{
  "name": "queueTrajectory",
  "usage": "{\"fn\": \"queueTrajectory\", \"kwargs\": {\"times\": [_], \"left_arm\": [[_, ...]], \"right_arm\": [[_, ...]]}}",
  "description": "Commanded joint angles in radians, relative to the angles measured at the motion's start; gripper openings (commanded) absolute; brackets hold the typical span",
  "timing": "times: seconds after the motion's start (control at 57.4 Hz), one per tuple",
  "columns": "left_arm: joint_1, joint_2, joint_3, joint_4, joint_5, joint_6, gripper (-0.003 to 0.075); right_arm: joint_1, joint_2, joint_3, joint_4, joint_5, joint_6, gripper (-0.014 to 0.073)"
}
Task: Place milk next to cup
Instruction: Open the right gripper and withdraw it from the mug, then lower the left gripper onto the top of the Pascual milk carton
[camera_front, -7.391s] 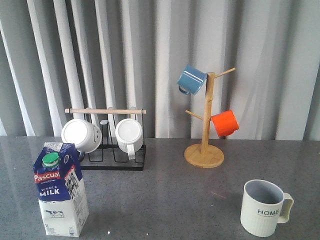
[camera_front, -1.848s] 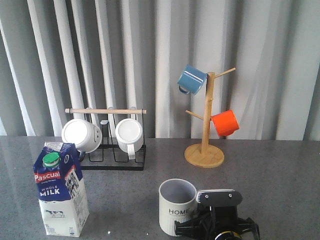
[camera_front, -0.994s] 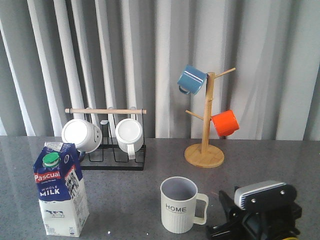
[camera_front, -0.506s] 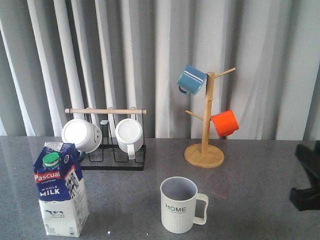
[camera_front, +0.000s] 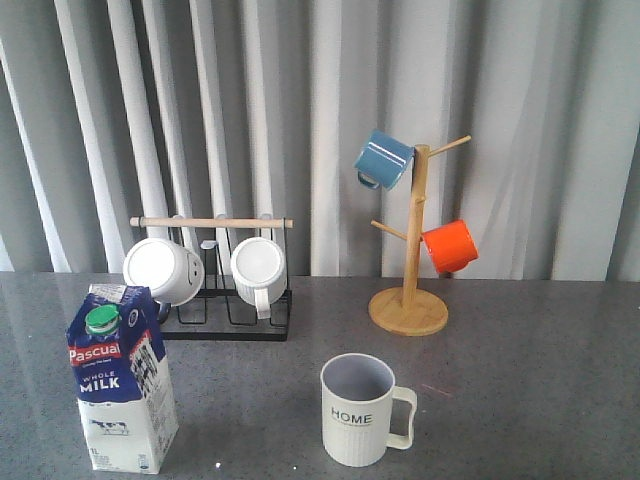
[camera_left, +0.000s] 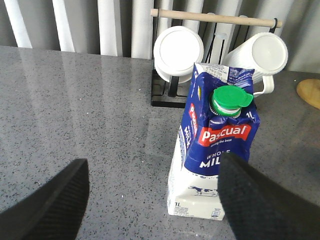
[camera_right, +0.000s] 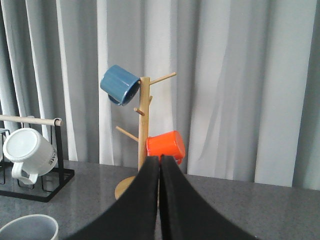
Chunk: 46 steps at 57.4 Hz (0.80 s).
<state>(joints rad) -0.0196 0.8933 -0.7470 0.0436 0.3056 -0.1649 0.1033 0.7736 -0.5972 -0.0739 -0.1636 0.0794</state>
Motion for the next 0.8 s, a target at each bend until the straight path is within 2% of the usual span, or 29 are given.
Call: {"fn": "queueTrajectory", "kwargs": {"times": [0.0,0.593,0.784], "left_arm": [[-0.006,-0.009,-0.037,-0.006,-0.074,-0.007,0.0523],[-0.006,-0.009,-0.037,-0.006,-0.078,-0.006,0.0523],[-0.006,-0.009,-0.038,-0.008,-0.194,-0.041,0.0523]], "right_arm": [[-0.007,-0.002,-0.028,-0.008,-0.036,-0.003,-0.0008],[-0.007,-0.002,-0.028,-0.008,-0.027,-0.003,-0.0008],[-0.007,-0.002,-0.028,-0.008,-0.027,-0.003,-0.0008]]}}
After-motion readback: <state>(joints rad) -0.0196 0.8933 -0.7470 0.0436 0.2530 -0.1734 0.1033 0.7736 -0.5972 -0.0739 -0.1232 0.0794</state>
